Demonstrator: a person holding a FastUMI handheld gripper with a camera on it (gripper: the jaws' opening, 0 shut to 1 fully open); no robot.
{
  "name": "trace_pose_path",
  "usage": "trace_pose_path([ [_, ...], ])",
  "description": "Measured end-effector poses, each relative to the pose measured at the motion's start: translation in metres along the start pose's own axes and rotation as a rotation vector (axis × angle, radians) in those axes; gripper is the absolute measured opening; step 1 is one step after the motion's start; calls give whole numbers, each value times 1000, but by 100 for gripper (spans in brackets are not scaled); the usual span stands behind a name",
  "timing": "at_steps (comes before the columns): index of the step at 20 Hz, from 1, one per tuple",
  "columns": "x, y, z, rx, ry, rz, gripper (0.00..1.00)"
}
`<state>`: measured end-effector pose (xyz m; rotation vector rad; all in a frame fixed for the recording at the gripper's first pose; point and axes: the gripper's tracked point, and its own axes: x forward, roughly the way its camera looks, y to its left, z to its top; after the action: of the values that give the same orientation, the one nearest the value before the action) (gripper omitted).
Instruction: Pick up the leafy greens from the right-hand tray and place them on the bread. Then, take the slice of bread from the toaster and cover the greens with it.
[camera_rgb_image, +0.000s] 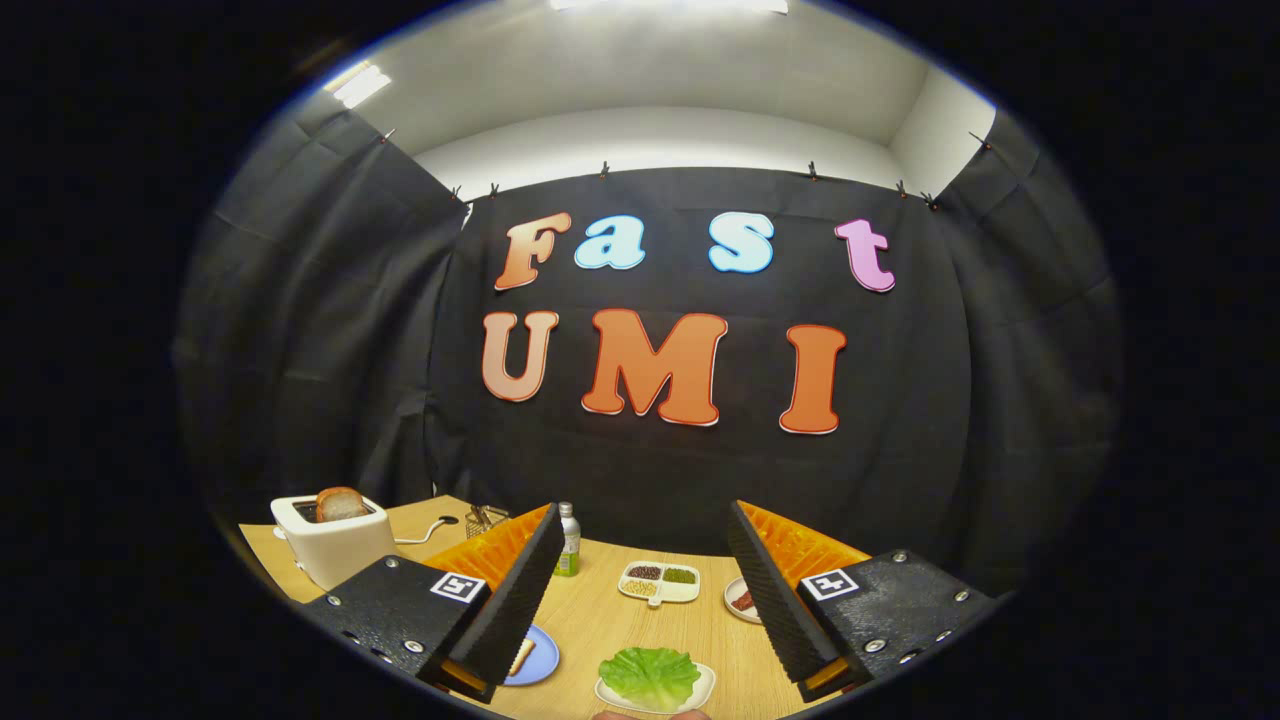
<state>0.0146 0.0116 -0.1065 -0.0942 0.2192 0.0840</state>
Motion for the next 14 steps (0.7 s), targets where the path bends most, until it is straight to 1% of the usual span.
trace_pose_path([
  [4, 5, 7, -51, -5, 125, 58, 99],
  [9, 11, 11, -123, 1, 377, 139, 99],
  [14, 18, -1, -172, 13, 599, 153, 97],
])
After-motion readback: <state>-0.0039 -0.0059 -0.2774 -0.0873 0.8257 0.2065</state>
